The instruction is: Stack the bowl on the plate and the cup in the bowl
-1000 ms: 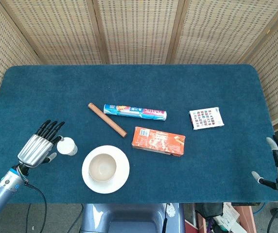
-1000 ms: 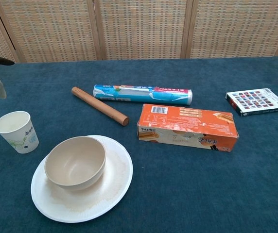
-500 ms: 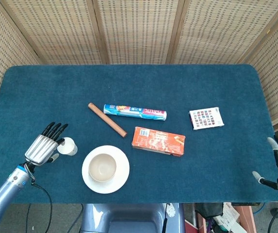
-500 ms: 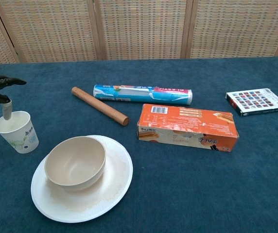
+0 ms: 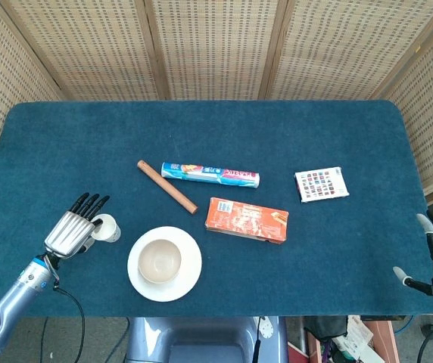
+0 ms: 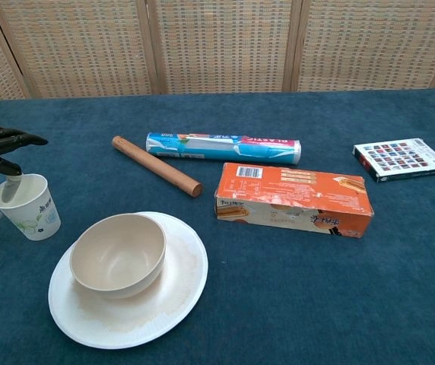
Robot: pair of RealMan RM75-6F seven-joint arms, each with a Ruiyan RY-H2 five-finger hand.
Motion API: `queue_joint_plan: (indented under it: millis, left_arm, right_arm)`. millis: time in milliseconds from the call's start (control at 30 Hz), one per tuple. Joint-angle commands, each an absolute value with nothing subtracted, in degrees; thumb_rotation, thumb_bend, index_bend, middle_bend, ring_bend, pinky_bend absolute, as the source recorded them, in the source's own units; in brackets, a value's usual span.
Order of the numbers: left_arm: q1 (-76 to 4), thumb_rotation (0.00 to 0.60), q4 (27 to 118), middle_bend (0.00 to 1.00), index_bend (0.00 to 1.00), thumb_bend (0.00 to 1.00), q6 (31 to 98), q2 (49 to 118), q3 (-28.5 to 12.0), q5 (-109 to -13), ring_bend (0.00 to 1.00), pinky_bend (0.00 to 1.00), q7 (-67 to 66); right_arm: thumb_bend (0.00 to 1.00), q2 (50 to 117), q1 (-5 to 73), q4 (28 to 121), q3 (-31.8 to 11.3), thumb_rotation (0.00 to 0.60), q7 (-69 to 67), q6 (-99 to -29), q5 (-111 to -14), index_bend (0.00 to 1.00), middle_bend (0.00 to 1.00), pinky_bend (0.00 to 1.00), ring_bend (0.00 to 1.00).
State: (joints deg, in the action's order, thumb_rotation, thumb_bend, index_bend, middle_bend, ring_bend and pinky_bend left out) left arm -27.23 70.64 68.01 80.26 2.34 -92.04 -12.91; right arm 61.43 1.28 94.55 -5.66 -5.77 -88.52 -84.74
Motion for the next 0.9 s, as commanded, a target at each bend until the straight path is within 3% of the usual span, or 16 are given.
queue_joint_plan:
  millis: [33,467,900]
  left_arm:
    - [-27.45,0.600,69.06,0.06,0.58,0.31,68.02,81.77,2.08,-92.21,0.00,0.07,-13.28]
    - [-27.47,0.600,68.17,0.09,0.64,0.39,70.03,82.90,1.96,-93.50,0.00,0.08,-12.52]
    - [-29.46,0.600,83.24,0.09,0.64,0.39,68.96,75.55,1.76,-95.30,0.00,0.08,-13.80]
  right_arm:
    - [0.14,61.41,1.27,94.59,-5.67,0.600,-5.82,-88.53,-84.71,0.00,0.00,0.00,0.00]
    - [0.14,61.32,1.19,94.44,-5.70,0.600,-6.22,-88.60,-84.70,0.00,0.00,0.00,0.00]
    - [0.14,61.35,1.16,94.60,-5.75,0.600,-6.04,-88.66,-84.59,0.00,0.00,0.00,0.00]
